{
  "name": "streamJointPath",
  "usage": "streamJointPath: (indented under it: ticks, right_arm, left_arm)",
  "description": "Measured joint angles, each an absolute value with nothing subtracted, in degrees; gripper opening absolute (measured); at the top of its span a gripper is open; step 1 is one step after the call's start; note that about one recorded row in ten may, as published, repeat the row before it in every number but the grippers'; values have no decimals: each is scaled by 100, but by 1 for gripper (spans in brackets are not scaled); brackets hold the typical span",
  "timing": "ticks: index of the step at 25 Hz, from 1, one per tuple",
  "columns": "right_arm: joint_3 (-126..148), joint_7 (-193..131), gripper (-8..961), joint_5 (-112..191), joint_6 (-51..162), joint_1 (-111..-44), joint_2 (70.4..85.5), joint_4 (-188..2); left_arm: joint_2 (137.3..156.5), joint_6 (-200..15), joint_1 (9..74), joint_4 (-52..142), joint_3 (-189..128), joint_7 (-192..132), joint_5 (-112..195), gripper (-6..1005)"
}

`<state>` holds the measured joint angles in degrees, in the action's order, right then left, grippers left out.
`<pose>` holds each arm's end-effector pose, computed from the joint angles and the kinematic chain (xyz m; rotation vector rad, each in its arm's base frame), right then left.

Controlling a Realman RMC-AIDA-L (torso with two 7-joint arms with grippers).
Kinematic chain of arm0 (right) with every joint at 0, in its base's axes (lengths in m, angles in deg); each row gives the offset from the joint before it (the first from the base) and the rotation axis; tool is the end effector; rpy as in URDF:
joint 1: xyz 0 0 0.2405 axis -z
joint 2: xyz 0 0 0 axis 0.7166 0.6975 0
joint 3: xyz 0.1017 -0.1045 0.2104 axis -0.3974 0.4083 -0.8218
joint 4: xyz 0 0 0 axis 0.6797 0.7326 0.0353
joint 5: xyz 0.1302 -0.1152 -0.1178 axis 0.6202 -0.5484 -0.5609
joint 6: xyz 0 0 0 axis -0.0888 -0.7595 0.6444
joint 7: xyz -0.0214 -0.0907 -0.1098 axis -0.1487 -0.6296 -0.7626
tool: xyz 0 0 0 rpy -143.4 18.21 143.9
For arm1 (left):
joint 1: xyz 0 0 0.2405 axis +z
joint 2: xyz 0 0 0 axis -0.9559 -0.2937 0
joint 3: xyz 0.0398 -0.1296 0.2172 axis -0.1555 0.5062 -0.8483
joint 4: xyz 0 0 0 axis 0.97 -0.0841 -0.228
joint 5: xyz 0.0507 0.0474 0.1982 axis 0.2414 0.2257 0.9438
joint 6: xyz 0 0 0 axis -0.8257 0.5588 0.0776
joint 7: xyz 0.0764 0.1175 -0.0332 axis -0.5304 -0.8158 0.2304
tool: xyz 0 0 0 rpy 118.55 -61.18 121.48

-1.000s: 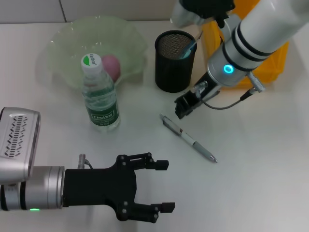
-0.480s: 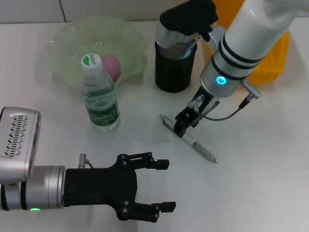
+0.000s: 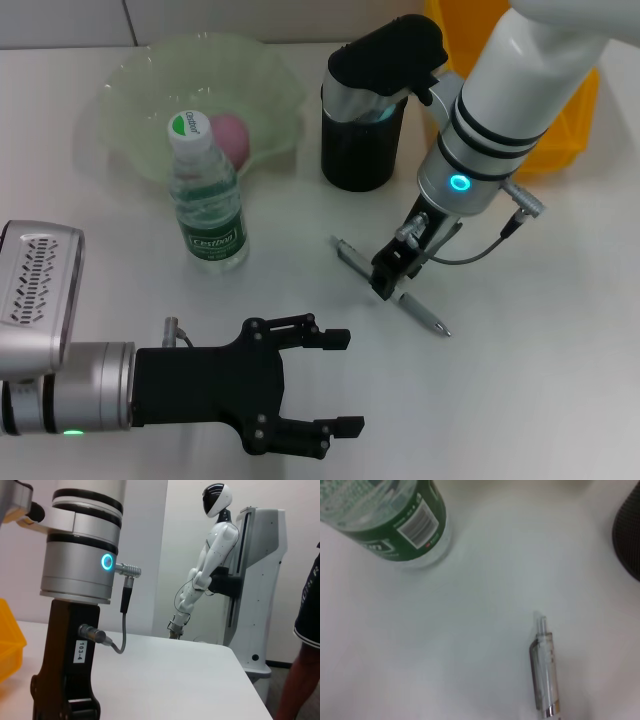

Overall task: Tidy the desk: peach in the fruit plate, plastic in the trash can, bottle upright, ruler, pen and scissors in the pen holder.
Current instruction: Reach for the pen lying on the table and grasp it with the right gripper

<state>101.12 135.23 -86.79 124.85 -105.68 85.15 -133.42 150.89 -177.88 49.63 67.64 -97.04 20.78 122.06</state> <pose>0.1280 0.3732 -0.0981 -2.5344 1.1300 -0.7629 -0.2589 0.2410 -0.0712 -2.9875 -0.1964 -0.9267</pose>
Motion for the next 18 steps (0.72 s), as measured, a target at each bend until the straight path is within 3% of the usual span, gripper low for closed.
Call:
streamJointPath:
  ticks: [16, 18]
  right_arm:
    - [10379, 13534, 412, -8636, 12437, -10686, 8515, -13175]
    - [10383, 13534, 356, -8613, 12435, -10687, 8515, -13170]
  left_arm:
    - [15090, -17788, 4981, 6762, -9704, 2050, 12207, 832]
    - [15089, -17789, 4981, 6762, -9704, 2050, 12207, 832]
